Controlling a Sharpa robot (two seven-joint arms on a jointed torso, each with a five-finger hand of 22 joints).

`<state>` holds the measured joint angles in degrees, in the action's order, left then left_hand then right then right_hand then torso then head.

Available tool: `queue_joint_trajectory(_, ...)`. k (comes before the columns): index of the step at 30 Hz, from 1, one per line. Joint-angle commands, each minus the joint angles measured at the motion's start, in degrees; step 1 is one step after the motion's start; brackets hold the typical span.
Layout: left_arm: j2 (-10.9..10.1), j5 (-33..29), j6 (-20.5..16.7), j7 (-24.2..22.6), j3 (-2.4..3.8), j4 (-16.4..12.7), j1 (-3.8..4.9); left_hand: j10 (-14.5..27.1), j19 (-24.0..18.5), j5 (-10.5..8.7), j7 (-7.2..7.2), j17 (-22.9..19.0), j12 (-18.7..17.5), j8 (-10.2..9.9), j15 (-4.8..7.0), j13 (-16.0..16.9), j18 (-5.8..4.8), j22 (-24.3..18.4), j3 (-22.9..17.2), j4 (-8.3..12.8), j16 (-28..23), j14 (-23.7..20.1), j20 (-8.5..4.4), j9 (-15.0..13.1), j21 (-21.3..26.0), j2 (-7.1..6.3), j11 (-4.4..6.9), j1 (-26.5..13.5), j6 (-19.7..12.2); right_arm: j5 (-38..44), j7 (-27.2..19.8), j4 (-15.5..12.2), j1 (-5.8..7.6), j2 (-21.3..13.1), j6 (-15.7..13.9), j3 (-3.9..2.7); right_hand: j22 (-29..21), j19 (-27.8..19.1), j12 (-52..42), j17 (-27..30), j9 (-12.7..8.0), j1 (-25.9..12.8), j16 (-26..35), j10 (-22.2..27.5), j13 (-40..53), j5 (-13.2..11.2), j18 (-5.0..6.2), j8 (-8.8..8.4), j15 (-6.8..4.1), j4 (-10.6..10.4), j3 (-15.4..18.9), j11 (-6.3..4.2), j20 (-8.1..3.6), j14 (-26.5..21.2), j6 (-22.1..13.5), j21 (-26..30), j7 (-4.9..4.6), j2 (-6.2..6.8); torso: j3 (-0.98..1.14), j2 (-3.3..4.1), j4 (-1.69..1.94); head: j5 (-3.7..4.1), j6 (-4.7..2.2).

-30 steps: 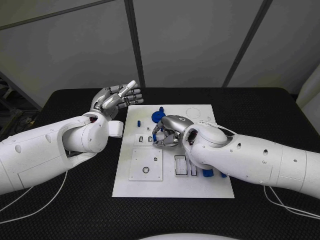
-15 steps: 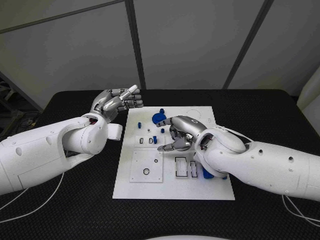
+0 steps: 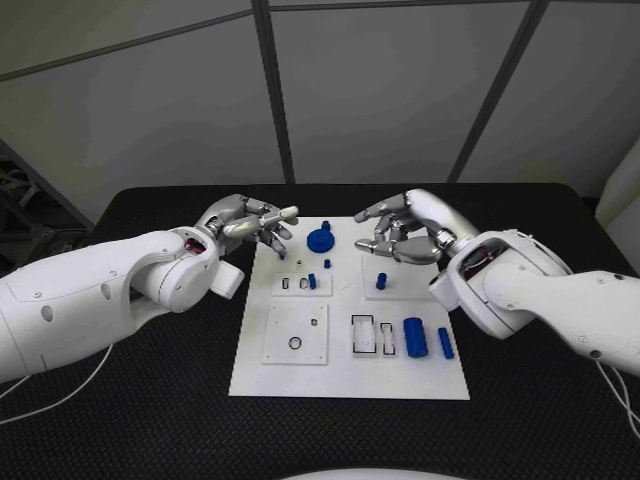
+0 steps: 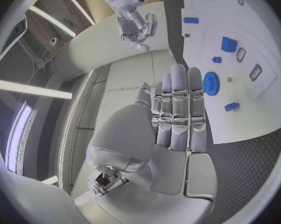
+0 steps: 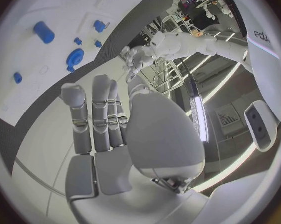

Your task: Assemble the parts on the task board

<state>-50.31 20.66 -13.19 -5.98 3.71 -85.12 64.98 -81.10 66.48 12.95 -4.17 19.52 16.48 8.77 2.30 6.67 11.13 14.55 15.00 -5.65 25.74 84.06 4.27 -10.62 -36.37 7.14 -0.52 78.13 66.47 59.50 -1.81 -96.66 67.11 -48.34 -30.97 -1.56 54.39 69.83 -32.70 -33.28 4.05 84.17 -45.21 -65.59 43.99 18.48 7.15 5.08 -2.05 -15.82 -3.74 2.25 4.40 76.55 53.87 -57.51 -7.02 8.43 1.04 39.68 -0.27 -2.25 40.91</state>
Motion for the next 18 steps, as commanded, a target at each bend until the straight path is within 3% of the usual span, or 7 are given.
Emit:
queue_joint_trajectory(1, 0.4, 14.4, 4.2, 11.4, 0.09, 0.2, 0.60, -3.8, 3.9, -0.21, 1.43, 25.8, 3.1, 0.7, 1.99, 3.8, -0.76, 3.7, 1.0, -0.3, 26.9, 3.0, -2.12, -2.1, -6.3, -0.02, 1.76, -1.2, 1.3, -10.6, -5.9, 0.7, 0.80, -1.1, -3.2, -0.12, -1.3, 0.4, 0.7, 0.9, -0.1, 0.4, 1.9, -0.4, -1.4, 0.2, 0.89, -0.58, 0.04, 0.0, -0.3, 0.11, -0.02, 0.8, 0.6, 1.6, -0.09, -0.02, 0.34, -0.83, -0.20, -0.24, 0.31)
queue_joint_trajectory(3, 0.9, 17.9, 5.2, 15.3, 0.09, 0.7, 1.07, -4.7, 5.4, -0.71, 1.55, 38.7, 5.7, 0.8, 2.50, 7.4, -2.20, 13.9, 1.5, -0.5, 38.8, 3.1, -2.58, -3.8, -14.5, -0.20, 2.14, -1.5, 1.3, -11.5, -6.3, 1.4, 1.16, -1.7, -3.5, -0.16, -1.7, 0.7, 0.8, 1.0, -0.1, 0.5, 2.5, -0.6, -1.9, 0.2, 0.89, -0.79, 0.04, 0.0, -0.4, 0.04, -0.03, 1.1, 0.6, 2.1, -0.10, -0.09, 0.44, -1.03, -0.28, -0.35, 0.46)
queue_joint_trajectory(6, 1.6, 23.4, 6.2, 21.8, 0.09, 0.8, 1.71, -4.6, 4.8, -2.92, 2.13, 44.7, 7.9, 0.8, 2.50, 12.5, -2.79, 20.6, 2.0, -1.3, 43.9, 2.2, -2.79, -6.5, -20.5, 0.19, 1.90, -2.2, 0.9, -12.2, -6.5, 1.7, 1.44, -2.1, -3.7, -0.20, -2.1, 1.0, 0.9, 1.1, -0.2, 0.6, 3.1, -0.7, -2.4, 0.2, 0.91, -1.03, 0.05, 0.1, -0.5, 0.02, -0.06, 1.5, 0.6, 2.7, -0.13, -0.07, 0.59, -1.15, -0.43, -0.54, 0.69)
queue_joint_trajectory(8, 2.2, 26.5, 6.9, 25.2, 0.09, 0.7, 2.06, -4.4, 4.9, -4.99, 1.50, 47.8, 10.0, 1.0, 2.56, 16.2, -3.11, 24.1, 2.5, -1.9, 46.4, 2.2, -2.84, -7.8, -23.2, -0.03, 2.12, -3.0, 0.9, -12.4, -6.5, 1.7, 1.55, -2.1, -3.7, -0.22, -2.4, 1.1, 1.0, 1.1, -0.2, 0.7, 3.4, -0.7, -2.6, 0.2, 0.92, -1.14, 0.04, 0.2, -0.6, 0.02, -0.07, 1.6, 0.5, 3.0, -0.15, -0.06, 0.73, -1.21, -0.40, -0.50, 0.66)
queue_joint_trajectory(10, 2.9, 28.6, 7.7, 28.1, 0.09, 0.8, 2.49, -4.7, 5.3, -7.68, 1.66, 50.8, 14.9, 1.3, 2.75, 22.8, -3.47, 27.8, 2.8, -2.3, 49.0, 2.5, -2.88, -9.6, -26.2, -0.20, 2.34, -3.6, 0.8, -12.6, -6.4, 1.8, 1.64, -2.1, -3.7, -0.24, -2.6, 1.2, 1.0, 1.1, -0.2, 0.6, 3.6, -0.8, -2.8, 0.2, 0.94, -1.26, 0.06, 0.2, -0.5, 0.05, -0.07, 1.7, 0.4, 3.3, -0.17, 0.00, 0.77, -1.29, -0.34, -0.54, 0.60)
queue_joint_trajectory(13, 4.4, 31.2, 9.2, 31.8, 0.07, 1.5, 3.41, -4.9, 6.0, -9.08, 2.22, 54.7, 21.4, 2.3, 3.15, 31.3, -4.04, 33.2, 3.2, -4.1, 52.1, 3.0, -3.02, -13.2, -30.2, -0.23, 2.75, -5.5, 1.0, -12.7, -6.0, 1.8, 1.73, -2.0, -3.8, -0.26, -2.9, 1.3, 1.0, 1.1, -0.2, 0.8, 3.9, -0.8, -3.0, 0.1, 0.97, -1.37, 0.06, 0.4, -0.6, 0.04, -0.07, 1.9, 0.2, 3.7, -0.19, 0.09, 0.51, -1.21, -0.25, -0.99, 0.65)
queue_joint_trajectory(18, 6.8, 35.3, 12.0, 35.8, -0.68, 3.2, 4.68, -4.8, 5.9, -10.11, 2.33, 57.2, 25.2, 3.0, 3.19, 36.7, -4.30, 36.1, 4.4, -7.4, 54.2, 3.3, -3.29, -16.5, -32.4, -0.64, 2.80, -8.3, 0.2, -12.6, -5.4, 1.8, 1.81, -1.8, -3.8, -0.28, -3.1, 1.5, 1.1, 1.1, -0.2, 1.3, 4.3, -0.8, -3.4, 0.6, 0.97, -1.37, 0.03, 0.7, -0.8, 0.03, -0.10, 2.1, 0.1, 4.0, -0.19, 0.17, 0.68, -1.30, -0.24, -1.23, 0.86)
